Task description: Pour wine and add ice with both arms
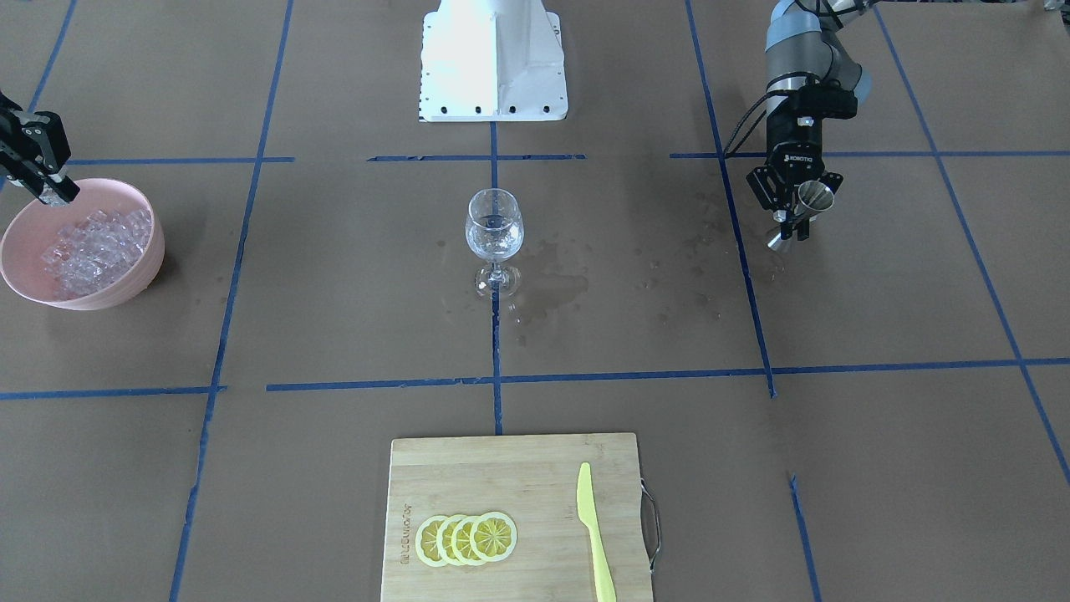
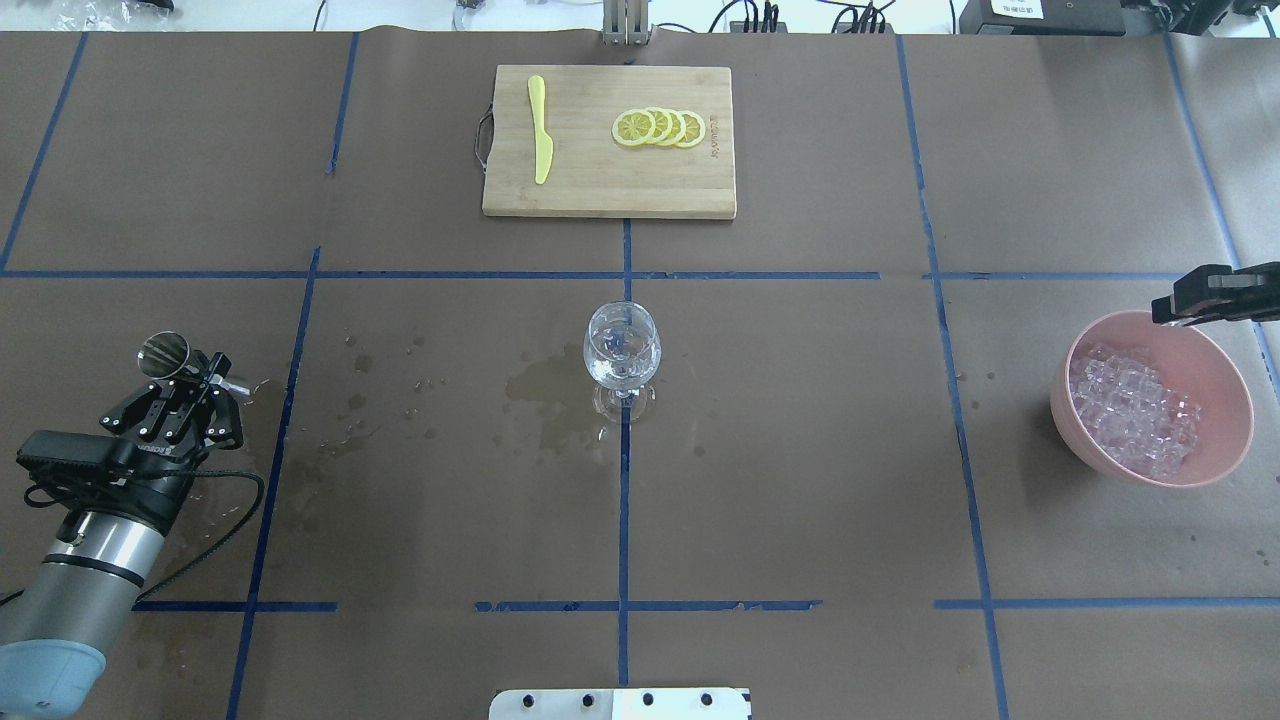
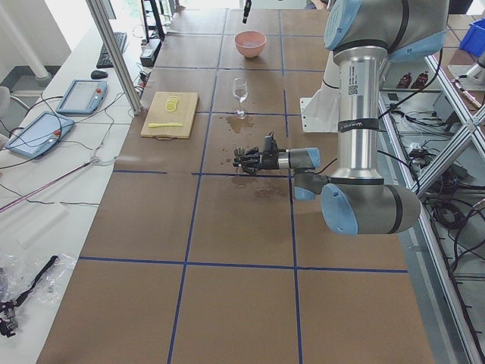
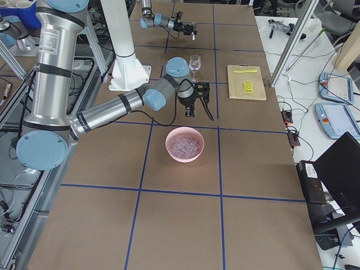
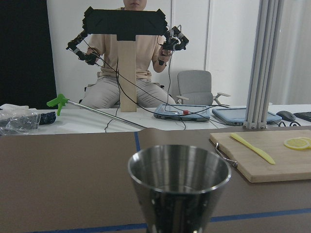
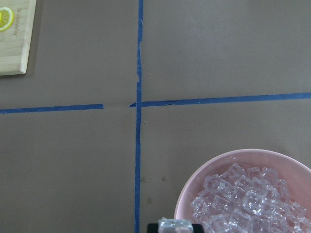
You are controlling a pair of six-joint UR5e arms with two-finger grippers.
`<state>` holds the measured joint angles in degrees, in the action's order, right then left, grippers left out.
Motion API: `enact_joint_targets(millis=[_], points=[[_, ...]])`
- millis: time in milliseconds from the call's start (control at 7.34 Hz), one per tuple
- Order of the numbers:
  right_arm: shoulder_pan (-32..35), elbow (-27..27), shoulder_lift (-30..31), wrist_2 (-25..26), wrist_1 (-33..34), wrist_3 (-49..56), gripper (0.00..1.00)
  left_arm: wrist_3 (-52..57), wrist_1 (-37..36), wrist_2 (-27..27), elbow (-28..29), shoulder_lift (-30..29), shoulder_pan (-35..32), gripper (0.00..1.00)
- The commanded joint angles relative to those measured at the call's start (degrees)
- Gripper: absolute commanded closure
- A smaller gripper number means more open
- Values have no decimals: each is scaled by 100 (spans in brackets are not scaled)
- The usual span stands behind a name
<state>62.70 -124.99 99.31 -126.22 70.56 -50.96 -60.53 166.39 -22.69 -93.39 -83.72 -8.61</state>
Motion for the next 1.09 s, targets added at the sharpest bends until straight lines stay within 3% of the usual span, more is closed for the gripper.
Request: enact_joint_targets(millis=[0,272,953], points=[[5,-139,-157,-7,-68,-387,100,-64,-168,89,129,-21,26,100],[-12,-96,-157,-25,-541,-809,100,-82,-177,89,146,-21,35,100],[-249,-87,-674,-16,-561,-1176,100,-820,-168,106,399,-293,246,100]])
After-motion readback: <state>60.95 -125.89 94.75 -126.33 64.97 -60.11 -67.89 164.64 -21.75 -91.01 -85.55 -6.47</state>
